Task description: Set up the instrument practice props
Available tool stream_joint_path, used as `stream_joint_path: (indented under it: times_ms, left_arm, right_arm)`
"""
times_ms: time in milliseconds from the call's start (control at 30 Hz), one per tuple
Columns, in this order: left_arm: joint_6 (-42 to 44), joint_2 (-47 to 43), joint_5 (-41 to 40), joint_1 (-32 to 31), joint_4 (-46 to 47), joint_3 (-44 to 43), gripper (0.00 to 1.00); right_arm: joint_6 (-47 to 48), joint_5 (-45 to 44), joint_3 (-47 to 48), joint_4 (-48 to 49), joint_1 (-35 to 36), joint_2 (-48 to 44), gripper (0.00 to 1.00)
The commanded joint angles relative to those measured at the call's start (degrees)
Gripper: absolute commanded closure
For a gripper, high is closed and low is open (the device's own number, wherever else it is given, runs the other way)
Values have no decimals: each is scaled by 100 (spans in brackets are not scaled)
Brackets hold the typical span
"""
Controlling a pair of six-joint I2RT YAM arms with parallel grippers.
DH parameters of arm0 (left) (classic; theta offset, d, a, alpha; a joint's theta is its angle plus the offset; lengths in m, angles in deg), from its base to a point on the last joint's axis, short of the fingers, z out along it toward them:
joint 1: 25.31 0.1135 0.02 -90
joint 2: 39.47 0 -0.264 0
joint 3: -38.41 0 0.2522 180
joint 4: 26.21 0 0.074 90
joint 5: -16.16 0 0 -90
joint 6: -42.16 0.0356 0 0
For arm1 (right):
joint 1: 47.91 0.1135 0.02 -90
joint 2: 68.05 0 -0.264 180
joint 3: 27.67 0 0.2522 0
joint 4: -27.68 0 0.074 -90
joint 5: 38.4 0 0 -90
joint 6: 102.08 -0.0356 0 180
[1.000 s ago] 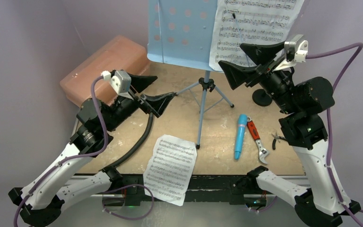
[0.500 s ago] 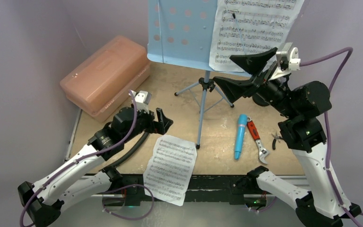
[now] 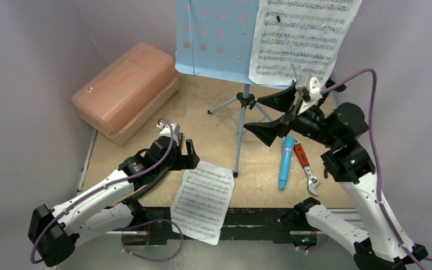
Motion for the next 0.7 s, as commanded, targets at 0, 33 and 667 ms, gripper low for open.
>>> stream_joint_path:
  times_ms: [0,33,667]
  left_arm:
    - [-414,30,-130,17,-72,201,0]
    - [-443,37,-81,20,-60,255,0]
    - [-744,1099,875,14,621,1120,0]
  right_arm:
    - [340,-40,-272,-447,9,-283,2]
    - [368,-143,-351,-548,10,-360,2]
    - [250,-885,-1959,-1376,13,-988,2]
